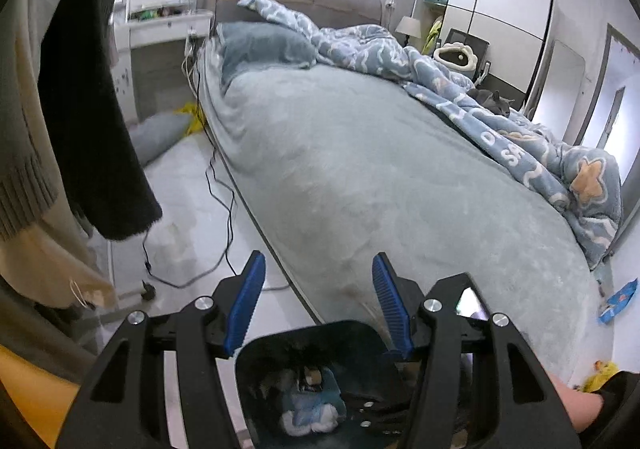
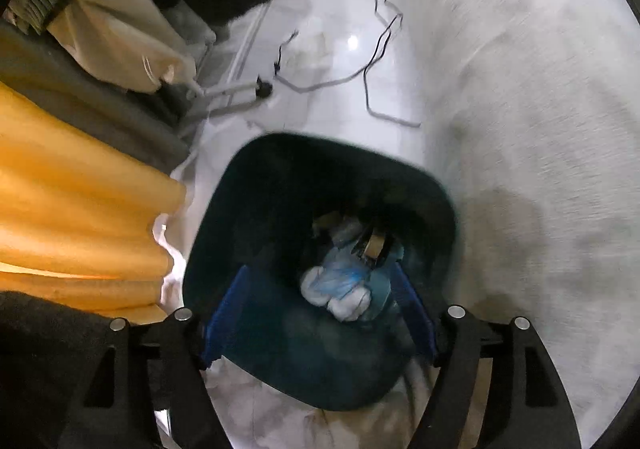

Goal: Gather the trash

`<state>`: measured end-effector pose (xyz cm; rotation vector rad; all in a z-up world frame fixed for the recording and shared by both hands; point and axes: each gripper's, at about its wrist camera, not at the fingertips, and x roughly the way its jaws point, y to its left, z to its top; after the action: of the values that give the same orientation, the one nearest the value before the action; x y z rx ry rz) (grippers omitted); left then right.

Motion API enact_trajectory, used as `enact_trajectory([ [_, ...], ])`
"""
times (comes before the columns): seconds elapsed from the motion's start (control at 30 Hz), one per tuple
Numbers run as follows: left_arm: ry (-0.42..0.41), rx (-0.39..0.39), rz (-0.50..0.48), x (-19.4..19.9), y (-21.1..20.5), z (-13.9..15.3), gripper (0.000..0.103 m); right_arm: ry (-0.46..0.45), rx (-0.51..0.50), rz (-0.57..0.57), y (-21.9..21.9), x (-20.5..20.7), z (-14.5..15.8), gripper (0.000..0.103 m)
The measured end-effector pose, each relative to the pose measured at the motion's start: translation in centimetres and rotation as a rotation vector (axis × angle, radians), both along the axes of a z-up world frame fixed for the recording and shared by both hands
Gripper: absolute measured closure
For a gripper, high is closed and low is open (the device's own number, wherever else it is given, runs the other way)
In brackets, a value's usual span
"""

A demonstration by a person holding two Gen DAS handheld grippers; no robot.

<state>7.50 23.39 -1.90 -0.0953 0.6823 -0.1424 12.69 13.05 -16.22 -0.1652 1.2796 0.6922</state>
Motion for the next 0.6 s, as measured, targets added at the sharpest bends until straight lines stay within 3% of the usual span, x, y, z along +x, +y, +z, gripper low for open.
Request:
enact_trajectory([
  [0.2,-0.038,0.021,-0.008,-0.6,-1.8,1.4,0.041,-0.103,0.044,-0.071,-3.5,0.0,4.4,0.019],
  [0.5,-0.099,0.049,0.020,-3.1,-4.6,3.5,0.016,-0.395,0.047,-0.297,-12.9,-2.0,12.1,0.007],
  [0.6,-0.113,0.023,0.036,-4.0,-5.0,3.8,0.007,-0.502,0.052,-0.379,-16.7,-3.7,14.3,0.003],
])
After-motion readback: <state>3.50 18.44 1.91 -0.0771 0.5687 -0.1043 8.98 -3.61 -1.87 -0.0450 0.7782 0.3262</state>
